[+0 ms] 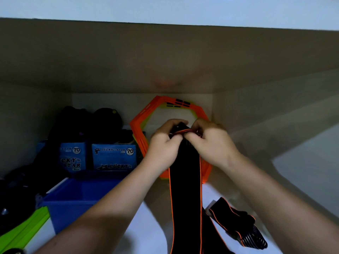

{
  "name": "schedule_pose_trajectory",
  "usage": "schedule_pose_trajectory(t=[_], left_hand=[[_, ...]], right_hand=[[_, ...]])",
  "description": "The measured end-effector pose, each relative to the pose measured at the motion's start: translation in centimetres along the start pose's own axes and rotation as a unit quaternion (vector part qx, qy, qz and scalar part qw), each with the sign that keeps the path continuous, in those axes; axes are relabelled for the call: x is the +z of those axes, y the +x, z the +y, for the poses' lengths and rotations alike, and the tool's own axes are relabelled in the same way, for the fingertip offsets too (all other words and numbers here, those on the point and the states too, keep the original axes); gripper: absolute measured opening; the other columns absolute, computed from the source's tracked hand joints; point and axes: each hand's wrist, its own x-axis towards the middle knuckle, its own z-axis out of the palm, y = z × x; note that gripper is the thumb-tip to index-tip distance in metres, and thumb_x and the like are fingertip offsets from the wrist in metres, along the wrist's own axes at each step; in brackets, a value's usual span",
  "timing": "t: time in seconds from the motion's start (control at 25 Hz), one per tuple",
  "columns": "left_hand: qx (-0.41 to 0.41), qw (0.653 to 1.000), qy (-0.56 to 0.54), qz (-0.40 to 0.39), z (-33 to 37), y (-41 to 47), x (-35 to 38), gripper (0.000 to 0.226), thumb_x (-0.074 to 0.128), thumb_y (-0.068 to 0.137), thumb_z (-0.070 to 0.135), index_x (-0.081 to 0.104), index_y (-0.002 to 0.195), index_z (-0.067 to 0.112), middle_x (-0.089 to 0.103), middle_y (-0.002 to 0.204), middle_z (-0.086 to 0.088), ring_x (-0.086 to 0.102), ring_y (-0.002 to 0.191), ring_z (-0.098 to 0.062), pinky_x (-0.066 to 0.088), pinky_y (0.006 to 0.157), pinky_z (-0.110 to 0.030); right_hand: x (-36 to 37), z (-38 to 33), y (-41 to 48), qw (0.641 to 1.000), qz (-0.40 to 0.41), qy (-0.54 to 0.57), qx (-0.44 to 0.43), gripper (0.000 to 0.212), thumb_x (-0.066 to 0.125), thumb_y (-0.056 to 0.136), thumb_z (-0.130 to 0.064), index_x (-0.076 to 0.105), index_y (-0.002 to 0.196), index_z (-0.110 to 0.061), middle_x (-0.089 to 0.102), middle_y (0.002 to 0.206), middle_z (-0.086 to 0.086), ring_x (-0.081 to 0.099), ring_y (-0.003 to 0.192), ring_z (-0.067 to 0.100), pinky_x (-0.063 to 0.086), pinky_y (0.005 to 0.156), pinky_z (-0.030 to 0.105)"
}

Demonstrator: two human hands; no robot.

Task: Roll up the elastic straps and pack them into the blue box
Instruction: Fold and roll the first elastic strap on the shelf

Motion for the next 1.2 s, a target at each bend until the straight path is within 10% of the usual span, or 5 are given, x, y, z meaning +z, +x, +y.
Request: schedule_pose_trajectory(t=[0.2, 0.48, 0.88, 1.04, 1.2], left_hand=[[-0.142, 0.97, -0.155, 0.118, 0.2, 0.5, 0.3, 0.029, 0.052, 0.091, 0.001, 0.074, 0.098, 0.019, 0.075, 0.103, -0.011, 0.07, 0.098, -0.031, 0.055, 0.081, -0.037], [-0.029, 0.999, -0.013, -0.013, 0.4, 0.4, 0.1, 0.035, 0.057, 0.087, -0.008, 0.076, 0.105, 0.015, 0.073, 0.098, 0.009, 0.067, 0.084, 0.009, 0.049, 0.073, -0.005], [0.039, 0.996, 0.079, 0.003, 0.0, 1.2, 0.1, 0.047, 0.061, 0.09, 0.002, 0.064, 0.133, 0.022, 0.069, 0.111, 0.005, 0.066, 0.101, -0.007, 0.047, 0.08, -0.001], [0.091, 0.99, 0.103, 0.02, 0.3, 1.3, -0.5, 0.051, 0.061, 0.082, 0.013, 0.064, 0.132, 0.019, 0.075, 0.105, 0.001, 0.071, 0.1, -0.013, 0.056, 0.089, -0.023], [-0.042, 0.989, -0.135, -0.052, -0.5, 1.0, -1.6, 0.056, 0.07, 0.075, 0.006, 0.062, 0.131, 0.008, 0.076, 0.093, 0.0, 0.073, 0.082, -0.002, 0.058, 0.078, -0.018]], right_hand=[[1.2, 1.5, -1.2, 0.959, -0.04, 0.269, 0.079, 0.044, 0.074, 0.065, -0.055, 0.067, 0.071, -0.012, 0.063, 0.057, 0.006, 0.059, 0.053, 0.02, 0.051, 0.053, 0.037], [1.7, 1.4, -2.2, 0.983, 0.107, 0.149, 0.028, 0.022, 0.078, 0.081, -0.035, 0.063, 0.075, -0.021, 0.065, 0.056, 0.0, 0.06, 0.052, 0.01, 0.045, 0.048, 0.024], [-1.1, -0.5, -0.6, 0.996, 0.038, -0.049, -0.06, 0.025, 0.067, 0.074, -0.036, 0.057, 0.096, -0.029, 0.07, 0.085, -0.009, 0.062, 0.072, 0.014, 0.053, 0.064, 0.032], [-2.2, -1.3, 0.7, 0.992, -0.008, -0.062, -0.112, 0.015, 0.069, 0.075, -0.031, 0.065, 0.088, -0.025, 0.069, 0.075, -0.005, 0.059, 0.067, 0.012, 0.052, 0.062, 0.031], [-1.7, -1.8, 1.7, 0.995, -0.003, 0.09, -0.051, 0.007, 0.072, 0.076, -0.015, 0.065, 0.076, -0.015, 0.067, 0.058, 0.004, 0.064, 0.049, 0.017, 0.052, 0.048, 0.033]])
